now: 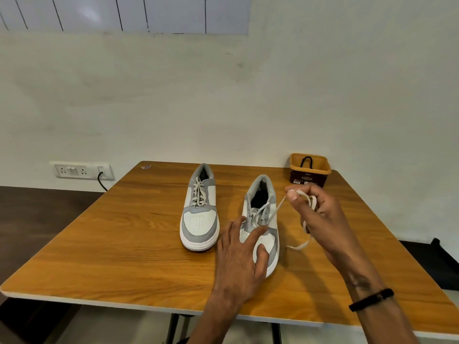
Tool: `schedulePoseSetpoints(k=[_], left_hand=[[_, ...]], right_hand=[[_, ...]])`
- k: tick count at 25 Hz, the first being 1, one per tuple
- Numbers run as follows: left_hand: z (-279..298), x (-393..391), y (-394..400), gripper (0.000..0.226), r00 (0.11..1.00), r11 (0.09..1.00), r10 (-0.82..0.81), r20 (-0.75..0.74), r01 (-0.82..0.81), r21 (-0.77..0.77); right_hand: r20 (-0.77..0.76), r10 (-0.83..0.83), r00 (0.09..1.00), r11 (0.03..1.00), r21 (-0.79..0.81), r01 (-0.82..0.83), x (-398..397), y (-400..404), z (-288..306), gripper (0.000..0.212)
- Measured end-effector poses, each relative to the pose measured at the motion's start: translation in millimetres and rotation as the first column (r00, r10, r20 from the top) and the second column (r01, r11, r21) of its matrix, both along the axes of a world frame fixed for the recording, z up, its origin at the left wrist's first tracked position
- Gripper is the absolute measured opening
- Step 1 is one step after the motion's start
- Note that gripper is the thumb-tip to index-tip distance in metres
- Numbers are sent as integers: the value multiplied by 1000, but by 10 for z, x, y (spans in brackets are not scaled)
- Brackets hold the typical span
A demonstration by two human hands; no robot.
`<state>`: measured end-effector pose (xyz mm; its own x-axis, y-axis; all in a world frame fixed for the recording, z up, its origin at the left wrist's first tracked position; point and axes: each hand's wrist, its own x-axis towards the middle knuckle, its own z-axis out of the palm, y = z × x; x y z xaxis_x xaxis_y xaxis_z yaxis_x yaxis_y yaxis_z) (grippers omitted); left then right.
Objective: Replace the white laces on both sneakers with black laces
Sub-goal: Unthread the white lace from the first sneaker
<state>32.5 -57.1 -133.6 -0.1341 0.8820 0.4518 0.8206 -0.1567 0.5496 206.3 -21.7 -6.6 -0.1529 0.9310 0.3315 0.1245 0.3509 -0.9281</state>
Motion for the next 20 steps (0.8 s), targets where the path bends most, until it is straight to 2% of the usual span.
schedulePoseSetpoints(k=[2,3,5,7,9,10,11,12,15,17,20], left_hand=[[-7,-3,-1,49,1000,1000,-4,8,4,-10],[-7,-3,-2,49,1000,1000,-4,8,4,-14],[6,-4,-12,48,1000,1000,-2,-2,2,-15],[15,6,-19,47,1000,1000,0,-19,-1,-12],[17,5,-17,48,1000,1000,6,-26,-6,-11],[11,6,-14,48,1000,1000,8,-27,-8,-9],[8,6,-17,47,1000,1000,8,-27,-9,-7],[8,2,-18,47,1000,1000,6,-25,-6,-4],[23,6,-19,48,1000,1000,-4,-13,4,0],[22,7,-16,48,1000,1000,-4,-4,4,-2],[17,0,-12,49,1000,1000,-14,4,14,-15]], right_hand=[[-123,34,992,995,-90,-45,-46,27,-60,22],[-77,-1,997,993,-118,-8,-85,42,-131,21],[195,-126,973,987,-72,142,-114,110,-366,17],[461,-120,879,985,-58,165,-106,97,-550,23],[619,-59,783,990,-66,126,-93,87,-659,25],[672,-58,738,993,-39,113,-86,77,-655,18],[675,-50,736,996,-25,91,-74,57,-602,10],[630,-35,775,998,-19,60,-61,39,-524,9],[351,-2,936,1000,-18,9,-9,-10,-159,12],[239,-9,971,1000,0,9,-4,0,-35,14],[16,52,999,990,-129,-50,-108,46,-165,20]])
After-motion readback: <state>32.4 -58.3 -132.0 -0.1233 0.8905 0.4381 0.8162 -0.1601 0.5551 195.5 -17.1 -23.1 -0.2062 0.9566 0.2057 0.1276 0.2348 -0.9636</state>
